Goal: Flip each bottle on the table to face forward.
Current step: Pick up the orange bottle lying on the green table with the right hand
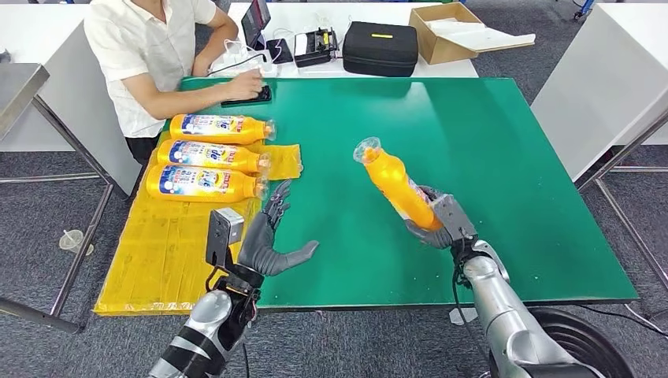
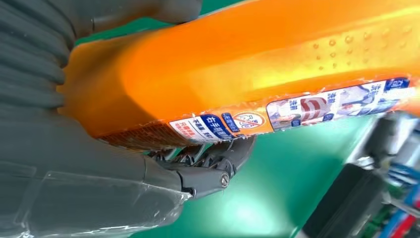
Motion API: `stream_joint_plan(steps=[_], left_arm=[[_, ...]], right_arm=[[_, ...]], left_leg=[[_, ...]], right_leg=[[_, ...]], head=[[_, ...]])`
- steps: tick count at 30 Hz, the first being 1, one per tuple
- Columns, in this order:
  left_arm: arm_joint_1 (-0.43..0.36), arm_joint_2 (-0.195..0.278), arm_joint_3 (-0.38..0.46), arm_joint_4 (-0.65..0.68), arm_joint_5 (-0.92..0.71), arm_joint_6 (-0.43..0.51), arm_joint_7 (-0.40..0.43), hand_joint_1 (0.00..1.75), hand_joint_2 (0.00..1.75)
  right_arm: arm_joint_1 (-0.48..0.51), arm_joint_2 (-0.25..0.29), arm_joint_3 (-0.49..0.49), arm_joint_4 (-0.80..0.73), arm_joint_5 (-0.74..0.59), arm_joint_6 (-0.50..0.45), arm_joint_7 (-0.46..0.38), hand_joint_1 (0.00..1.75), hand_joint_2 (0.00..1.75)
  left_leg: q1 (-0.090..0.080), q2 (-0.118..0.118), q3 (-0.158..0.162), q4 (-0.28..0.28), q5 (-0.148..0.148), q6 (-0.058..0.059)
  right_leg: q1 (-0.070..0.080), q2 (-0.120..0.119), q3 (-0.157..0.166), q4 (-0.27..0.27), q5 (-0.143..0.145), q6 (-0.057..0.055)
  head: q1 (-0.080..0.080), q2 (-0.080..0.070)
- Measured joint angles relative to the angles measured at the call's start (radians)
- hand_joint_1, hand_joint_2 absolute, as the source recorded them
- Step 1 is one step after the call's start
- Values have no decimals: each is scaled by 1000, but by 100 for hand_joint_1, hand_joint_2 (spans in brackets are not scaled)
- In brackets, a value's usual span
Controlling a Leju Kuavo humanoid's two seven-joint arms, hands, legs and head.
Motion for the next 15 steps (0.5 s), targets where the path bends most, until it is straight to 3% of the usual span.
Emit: stream_joint_plan(steps=[6,15], left_arm=[[20,-3,-10,4,107,-18,10,0,175],[12,-9,-32,4,119,17,-7,0,175]], right_arm=[[109,64,37,-224,-100,-10,6,175,175],[151,127,163,-384,-101,-49,-13,175,175]], left_leg=[[0,-2,-6,0,0,0],[0,-2,-8,0,0,0]], right_leg=[[0,-2,-6,0,0,0],[0,-2,-8,0,-1,0]], head=[[0,0],[0,0]])
